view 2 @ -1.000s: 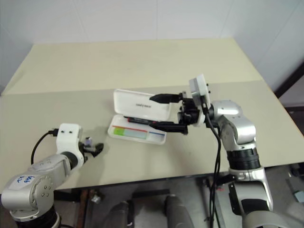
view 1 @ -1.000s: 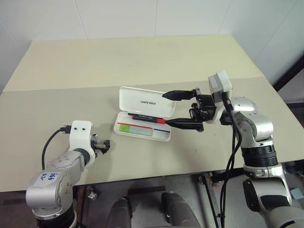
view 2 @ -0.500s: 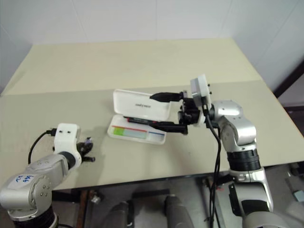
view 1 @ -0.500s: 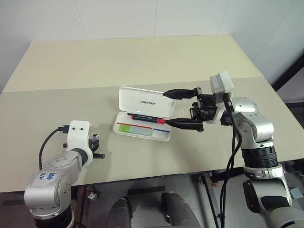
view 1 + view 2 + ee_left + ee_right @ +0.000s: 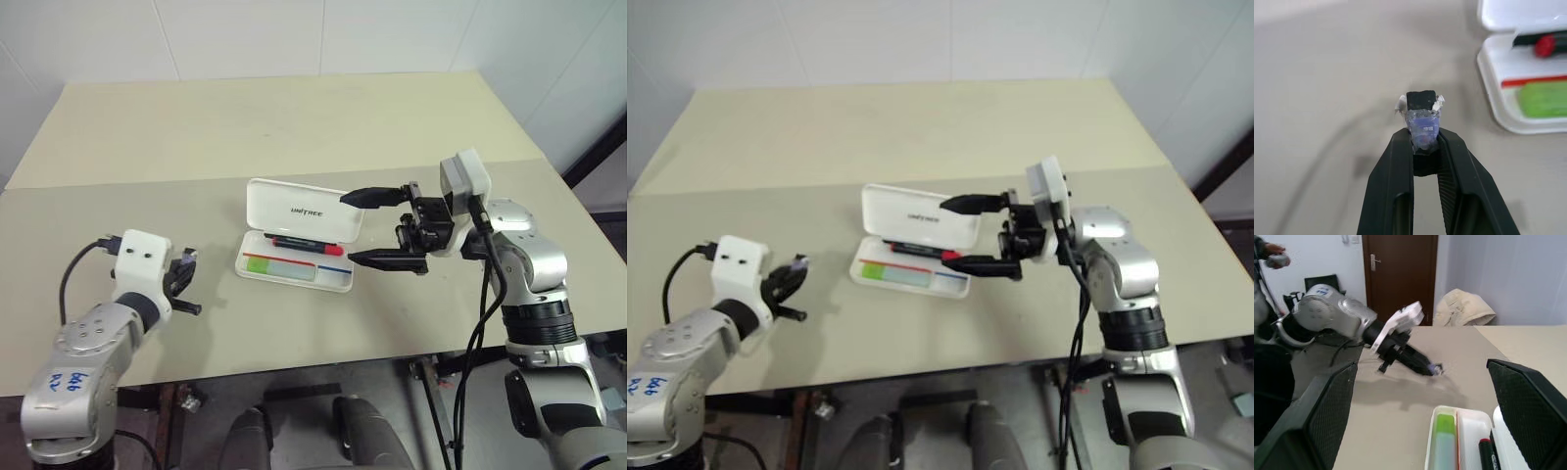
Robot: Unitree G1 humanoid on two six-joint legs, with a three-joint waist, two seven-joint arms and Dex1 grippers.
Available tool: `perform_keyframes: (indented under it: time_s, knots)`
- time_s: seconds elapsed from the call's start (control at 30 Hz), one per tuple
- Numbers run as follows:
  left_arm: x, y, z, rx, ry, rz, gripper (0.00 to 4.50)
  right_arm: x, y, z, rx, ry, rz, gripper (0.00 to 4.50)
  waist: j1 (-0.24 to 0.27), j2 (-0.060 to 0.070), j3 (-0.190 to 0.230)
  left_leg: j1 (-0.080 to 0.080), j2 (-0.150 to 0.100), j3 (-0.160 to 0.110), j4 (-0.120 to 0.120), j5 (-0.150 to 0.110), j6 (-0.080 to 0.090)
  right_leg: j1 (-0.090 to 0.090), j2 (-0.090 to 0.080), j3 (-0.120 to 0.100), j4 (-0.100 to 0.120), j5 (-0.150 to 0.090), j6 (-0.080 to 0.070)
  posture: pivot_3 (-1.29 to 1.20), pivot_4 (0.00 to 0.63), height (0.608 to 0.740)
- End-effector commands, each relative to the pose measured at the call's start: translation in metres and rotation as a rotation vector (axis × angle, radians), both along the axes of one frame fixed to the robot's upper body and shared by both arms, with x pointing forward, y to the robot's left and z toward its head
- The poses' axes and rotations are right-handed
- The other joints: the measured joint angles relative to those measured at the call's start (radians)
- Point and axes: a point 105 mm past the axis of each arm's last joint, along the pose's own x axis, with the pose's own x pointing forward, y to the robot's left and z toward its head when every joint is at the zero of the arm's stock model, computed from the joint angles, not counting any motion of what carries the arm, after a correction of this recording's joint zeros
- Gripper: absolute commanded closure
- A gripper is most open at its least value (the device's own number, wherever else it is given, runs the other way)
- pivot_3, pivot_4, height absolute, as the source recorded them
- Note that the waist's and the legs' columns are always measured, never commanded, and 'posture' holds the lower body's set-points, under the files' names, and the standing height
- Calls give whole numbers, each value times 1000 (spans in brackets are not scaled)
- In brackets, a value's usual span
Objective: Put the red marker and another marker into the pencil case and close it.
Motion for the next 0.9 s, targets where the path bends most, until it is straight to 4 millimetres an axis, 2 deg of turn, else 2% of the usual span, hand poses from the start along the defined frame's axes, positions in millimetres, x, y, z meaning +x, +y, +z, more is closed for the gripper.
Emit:
perform_keyframes:
  time_s: [0.03, 0.17, 0.33, 0.43, 0.67, 0.9]
  knots:
    - [-2, -11, 20, 10, -66, -211, 4151, 1, -10, 6, -20, -60, -10, 0, 0, 0, 0, 0, 0, 0, 0, 0, 0, 0, 0, 0, -1, -1, -1, 0, 150, 740]
    - [2, -22, 28, 91, -49, -481, 4151, 21, -36, 1, -65, -67, -152, 0, 0, 0, 0, 0, 0, 3, -2, 0, 0, 0, -1, 0, -5, -3, -8, 0, 150, 740]
    - [13, -46, 39, 117, -41, -732, 4151, 27, -60, -6, -114, -75, -264, 0, 7, 0, 0, 0, -1, 6, -4, 0, 1, 1, -4, 0, -8, -3, -9, 0, 150, 740]
    - [21, -64, 46, 118, -39, -855, 4151, 26, -73, -16, -154, -76, -321, 0, 12, 0, 0, 0, 0, 7, -4, -2, 3, 1, -3, 1, -10, 4, 5, 0, 150, 740]
    - [34, -112, 53, 127, -37, -1127, 4151, 15, -94, -33, -170, -42, -445, 0, 26, 1, 0, 0, 1, 9, -4, -2, 4, 0, 0, 3, -10, 4, 6, 0, 150, 740]
    - [39, -145, 38, 215, 6, -1307, 4151, 2, -101, -38, -152, -13, -523, 0, 27, 1, 0, 0, 1, 9, 3, -2, 4, 0, 2, 7, -5, 5, 8, 0, 150, 740]
